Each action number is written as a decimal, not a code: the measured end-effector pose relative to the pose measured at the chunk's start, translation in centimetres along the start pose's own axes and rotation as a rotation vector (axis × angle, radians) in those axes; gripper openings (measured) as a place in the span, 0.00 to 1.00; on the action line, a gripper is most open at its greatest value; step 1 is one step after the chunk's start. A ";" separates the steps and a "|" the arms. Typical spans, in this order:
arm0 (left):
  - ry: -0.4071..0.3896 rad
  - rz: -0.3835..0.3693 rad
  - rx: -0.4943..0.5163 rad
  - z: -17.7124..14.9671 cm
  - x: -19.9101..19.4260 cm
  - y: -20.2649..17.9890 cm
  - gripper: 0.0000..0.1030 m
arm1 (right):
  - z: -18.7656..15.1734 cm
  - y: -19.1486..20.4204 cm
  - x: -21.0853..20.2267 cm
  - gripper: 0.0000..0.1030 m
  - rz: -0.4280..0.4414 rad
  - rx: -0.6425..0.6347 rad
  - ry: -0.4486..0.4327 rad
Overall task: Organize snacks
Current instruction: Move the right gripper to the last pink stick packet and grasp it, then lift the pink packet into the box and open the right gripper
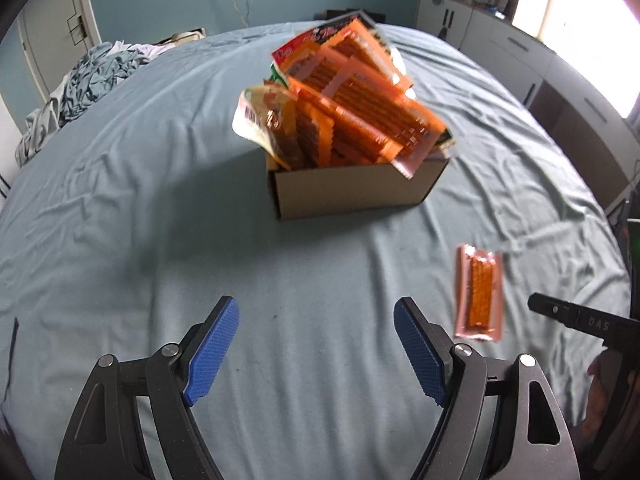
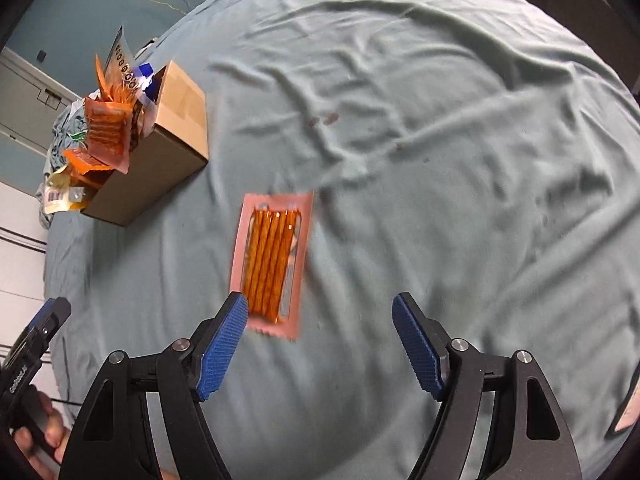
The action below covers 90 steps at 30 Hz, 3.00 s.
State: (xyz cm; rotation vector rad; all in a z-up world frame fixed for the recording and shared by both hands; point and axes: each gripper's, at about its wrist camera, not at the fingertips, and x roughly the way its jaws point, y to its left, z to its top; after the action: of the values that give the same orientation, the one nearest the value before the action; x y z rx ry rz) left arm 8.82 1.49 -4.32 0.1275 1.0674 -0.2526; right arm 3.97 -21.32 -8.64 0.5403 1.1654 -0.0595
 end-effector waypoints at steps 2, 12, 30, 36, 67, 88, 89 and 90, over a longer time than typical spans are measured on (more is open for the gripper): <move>0.010 0.000 -0.011 0.0 0.3 0.2 0.78 | -0.6 0.7 1.2 0.72 0.001 -0.009 0.031; 0.043 -0.003 -0.003 0.5 2.0 -0.3 0.78 | -0.5 2.8 4.9 0.72 0.001 -0.056 0.068; 0.047 -0.017 -0.036 0.5 1.9 0.6 0.78 | -1.1 9.5 9.2 0.63 -0.169 -0.297 -0.024; 0.038 -0.018 -0.049 0.5 1.5 1.0 0.78 | -0.3 7.6 7.5 0.37 -0.083 -0.247 -0.014; 0.005 -0.047 -0.146 1.0 0.0 3.3 0.78 | 0.4 5.6 -4.2 0.04 0.214 -0.169 -0.241; 0.049 -0.056 -0.111 1.6 1.5 3.2 0.78 | 17.9 21.5 -2.4 0.04 0.146 -0.454 -0.200; 0.051 -0.062 -0.116 1.6 1.5 3.4 0.78 | 18.3 22.5 -1.7 0.04 0.119 -0.470 -0.192; 0.052 -0.070 -0.124 1.6 1.5 3.5 0.78 | 18.5 23.4 -1.1 0.04 0.074 -0.494 -0.188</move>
State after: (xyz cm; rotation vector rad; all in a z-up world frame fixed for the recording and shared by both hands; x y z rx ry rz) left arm 11.84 4.32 -4.93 -0.0142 1.1370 -0.2464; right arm 26.81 -9.17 6.24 0.1351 0.9304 0.2330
